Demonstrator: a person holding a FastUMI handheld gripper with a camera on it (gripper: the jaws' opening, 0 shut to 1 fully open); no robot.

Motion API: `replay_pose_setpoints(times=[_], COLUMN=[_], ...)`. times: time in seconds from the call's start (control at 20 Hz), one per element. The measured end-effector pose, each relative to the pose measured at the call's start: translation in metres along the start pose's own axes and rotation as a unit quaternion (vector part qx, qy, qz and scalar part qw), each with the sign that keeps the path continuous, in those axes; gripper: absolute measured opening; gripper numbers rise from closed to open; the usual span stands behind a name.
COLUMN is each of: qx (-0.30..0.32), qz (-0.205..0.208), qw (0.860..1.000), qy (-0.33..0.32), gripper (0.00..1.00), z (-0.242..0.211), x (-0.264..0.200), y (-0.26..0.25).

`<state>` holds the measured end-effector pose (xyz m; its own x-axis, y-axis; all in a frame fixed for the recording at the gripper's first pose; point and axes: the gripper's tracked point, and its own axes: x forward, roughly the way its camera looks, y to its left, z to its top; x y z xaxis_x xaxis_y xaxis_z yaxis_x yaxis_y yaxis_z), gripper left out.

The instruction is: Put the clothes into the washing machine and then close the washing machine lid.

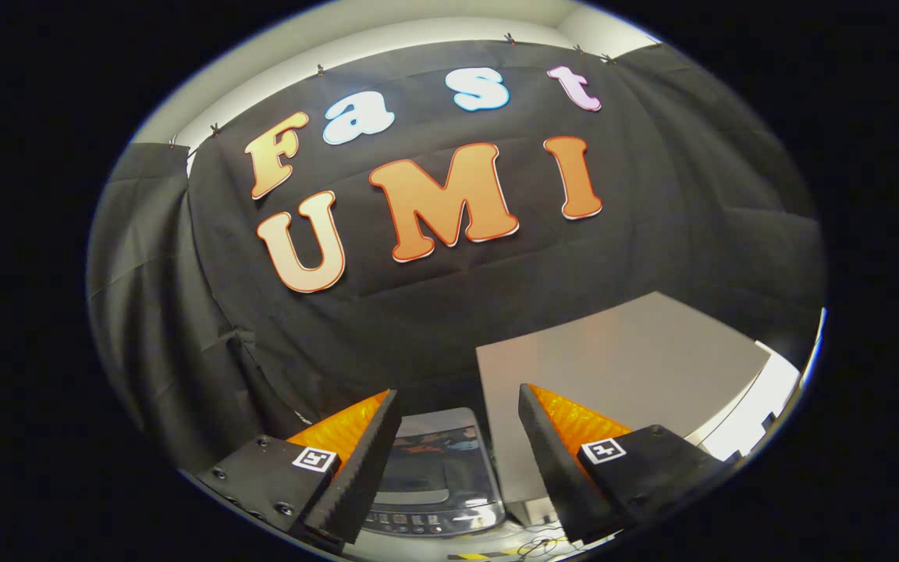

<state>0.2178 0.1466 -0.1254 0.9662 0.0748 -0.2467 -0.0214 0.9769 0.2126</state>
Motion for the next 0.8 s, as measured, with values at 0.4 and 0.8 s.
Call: replay_pose_setpoints(times=[0.4,0.8], qx=[-0.043,-0.072], qz=[-0.021,-0.028], qw=[0.997,0.994], qy=[-0.052,-0.077], gripper=[0.98,0.98], z=[0.067,0.092], x=[-0.053,-0.078], y=[-0.049,-0.087])
